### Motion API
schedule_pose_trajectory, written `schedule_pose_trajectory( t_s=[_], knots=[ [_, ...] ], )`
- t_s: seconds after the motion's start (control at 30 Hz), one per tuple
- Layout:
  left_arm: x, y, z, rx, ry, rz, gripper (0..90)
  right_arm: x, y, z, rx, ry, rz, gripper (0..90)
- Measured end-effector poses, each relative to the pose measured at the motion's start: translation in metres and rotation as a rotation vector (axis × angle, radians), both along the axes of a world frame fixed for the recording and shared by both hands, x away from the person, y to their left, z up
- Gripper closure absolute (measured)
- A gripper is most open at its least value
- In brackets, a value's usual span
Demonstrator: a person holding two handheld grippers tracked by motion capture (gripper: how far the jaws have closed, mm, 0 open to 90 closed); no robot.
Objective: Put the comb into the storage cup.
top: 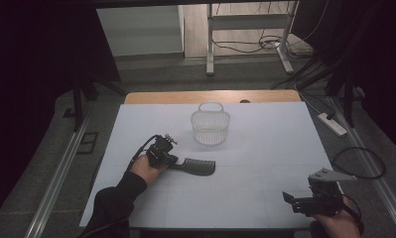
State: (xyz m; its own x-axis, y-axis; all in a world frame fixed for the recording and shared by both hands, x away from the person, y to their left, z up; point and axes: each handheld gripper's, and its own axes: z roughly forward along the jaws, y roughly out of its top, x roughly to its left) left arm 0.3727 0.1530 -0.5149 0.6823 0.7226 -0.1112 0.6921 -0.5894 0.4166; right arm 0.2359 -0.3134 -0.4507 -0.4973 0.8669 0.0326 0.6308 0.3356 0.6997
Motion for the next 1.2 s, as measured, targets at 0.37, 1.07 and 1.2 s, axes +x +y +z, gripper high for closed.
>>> schedule_pose_trajectory(
  t_s=[0.37, 1.07, 1.2],
  knots=[
    [-0.025, 0.010, 0.000, 0.017, 0.017, 0.014, 88.6, 0.000, 0.000, 0.000, -0.001, -0.001, 0.001, 0.0],
    [-0.073, 0.004, 0.003, 0.019, 0.097, 0.044, 88.6, 0.000, 0.001, 0.000, -0.003, -0.004, 0.011, 0.0],
    [-0.080, -0.001, 0.003, 0.016, 0.103, 0.049, 88.6, 0.000, 0.001, 0.000, -0.003, -0.005, 0.012, 0.0]
  ],
)
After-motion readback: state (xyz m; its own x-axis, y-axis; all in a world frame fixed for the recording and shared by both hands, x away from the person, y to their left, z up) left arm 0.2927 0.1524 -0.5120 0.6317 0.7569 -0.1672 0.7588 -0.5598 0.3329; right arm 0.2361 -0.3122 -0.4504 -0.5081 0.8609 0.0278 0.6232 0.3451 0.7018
